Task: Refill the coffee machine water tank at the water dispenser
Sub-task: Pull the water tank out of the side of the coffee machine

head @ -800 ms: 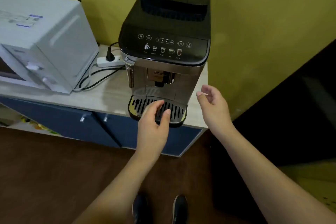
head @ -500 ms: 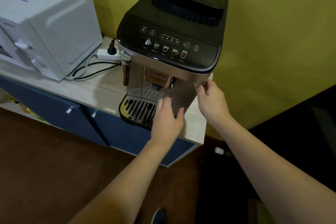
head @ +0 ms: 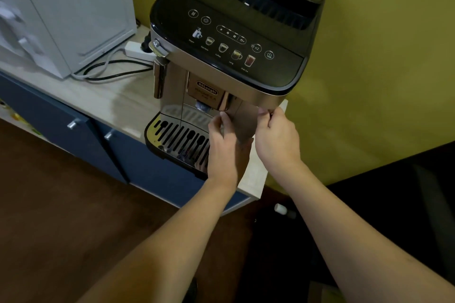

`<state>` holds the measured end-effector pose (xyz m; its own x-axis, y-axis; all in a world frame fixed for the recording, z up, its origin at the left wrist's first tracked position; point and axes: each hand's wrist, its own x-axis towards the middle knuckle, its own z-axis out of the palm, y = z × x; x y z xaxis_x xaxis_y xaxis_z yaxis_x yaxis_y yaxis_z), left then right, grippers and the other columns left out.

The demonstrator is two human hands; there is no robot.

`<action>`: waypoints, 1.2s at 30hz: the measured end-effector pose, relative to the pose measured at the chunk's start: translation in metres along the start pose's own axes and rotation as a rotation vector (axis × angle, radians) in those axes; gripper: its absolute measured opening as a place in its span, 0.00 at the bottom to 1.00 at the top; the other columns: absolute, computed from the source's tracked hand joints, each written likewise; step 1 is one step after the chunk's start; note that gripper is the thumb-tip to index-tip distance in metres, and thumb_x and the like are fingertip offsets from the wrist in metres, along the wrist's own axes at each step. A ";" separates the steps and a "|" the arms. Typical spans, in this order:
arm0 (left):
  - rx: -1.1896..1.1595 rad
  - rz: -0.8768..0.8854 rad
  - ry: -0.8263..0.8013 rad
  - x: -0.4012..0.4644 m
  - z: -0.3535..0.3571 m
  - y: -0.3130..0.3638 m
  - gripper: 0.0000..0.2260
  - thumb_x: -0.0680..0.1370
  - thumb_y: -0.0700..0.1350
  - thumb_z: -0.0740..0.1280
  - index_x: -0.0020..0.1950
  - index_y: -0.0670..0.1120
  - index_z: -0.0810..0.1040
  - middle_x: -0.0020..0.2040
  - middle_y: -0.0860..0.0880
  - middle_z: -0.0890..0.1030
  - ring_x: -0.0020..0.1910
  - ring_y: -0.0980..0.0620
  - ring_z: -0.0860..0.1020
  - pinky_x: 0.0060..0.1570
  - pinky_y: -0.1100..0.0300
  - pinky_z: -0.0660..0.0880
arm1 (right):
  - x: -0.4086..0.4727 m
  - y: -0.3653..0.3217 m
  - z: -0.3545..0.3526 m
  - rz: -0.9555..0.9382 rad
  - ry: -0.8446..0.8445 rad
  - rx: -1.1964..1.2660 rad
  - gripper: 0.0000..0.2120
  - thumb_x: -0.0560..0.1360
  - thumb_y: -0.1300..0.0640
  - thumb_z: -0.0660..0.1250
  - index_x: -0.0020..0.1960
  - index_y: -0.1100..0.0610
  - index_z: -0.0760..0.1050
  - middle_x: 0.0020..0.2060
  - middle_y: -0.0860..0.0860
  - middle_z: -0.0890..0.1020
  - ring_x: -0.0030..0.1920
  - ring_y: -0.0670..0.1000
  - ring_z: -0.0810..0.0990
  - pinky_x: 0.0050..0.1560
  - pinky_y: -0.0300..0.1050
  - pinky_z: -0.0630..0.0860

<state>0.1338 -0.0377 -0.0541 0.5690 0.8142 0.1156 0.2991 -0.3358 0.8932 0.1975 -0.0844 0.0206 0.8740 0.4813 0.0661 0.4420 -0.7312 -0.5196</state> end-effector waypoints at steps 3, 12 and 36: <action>-0.092 -0.071 -0.079 -0.003 0.004 0.001 0.31 0.78 0.59 0.57 0.76 0.46 0.57 0.76 0.44 0.61 0.71 0.42 0.66 0.68 0.48 0.67 | -0.001 -0.003 0.000 0.007 0.019 -0.043 0.15 0.84 0.50 0.53 0.56 0.58 0.74 0.41 0.52 0.78 0.46 0.58 0.81 0.48 0.56 0.78; -0.021 -0.066 -0.106 -0.006 -0.003 0.007 0.31 0.75 0.56 0.62 0.74 0.43 0.62 0.72 0.43 0.65 0.65 0.44 0.72 0.58 0.59 0.69 | -0.007 0.001 -0.007 0.077 -0.002 0.068 0.22 0.82 0.48 0.54 0.40 0.58 0.78 0.33 0.53 0.80 0.36 0.55 0.78 0.35 0.46 0.67; 0.255 0.038 -0.032 -0.026 -0.058 0.046 0.27 0.70 0.57 0.74 0.61 0.46 0.67 0.54 0.50 0.71 0.52 0.53 0.74 0.49 0.57 0.77 | 0.023 -0.009 -0.051 0.343 -0.394 0.510 0.11 0.75 0.61 0.71 0.53 0.56 0.71 0.52 0.55 0.81 0.55 0.56 0.79 0.63 0.57 0.77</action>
<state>0.0888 -0.0470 0.0094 0.6062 0.7847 0.1297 0.4585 -0.4780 0.7492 0.2239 -0.0913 0.0701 0.7666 0.4740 -0.4331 -0.0765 -0.6023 -0.7946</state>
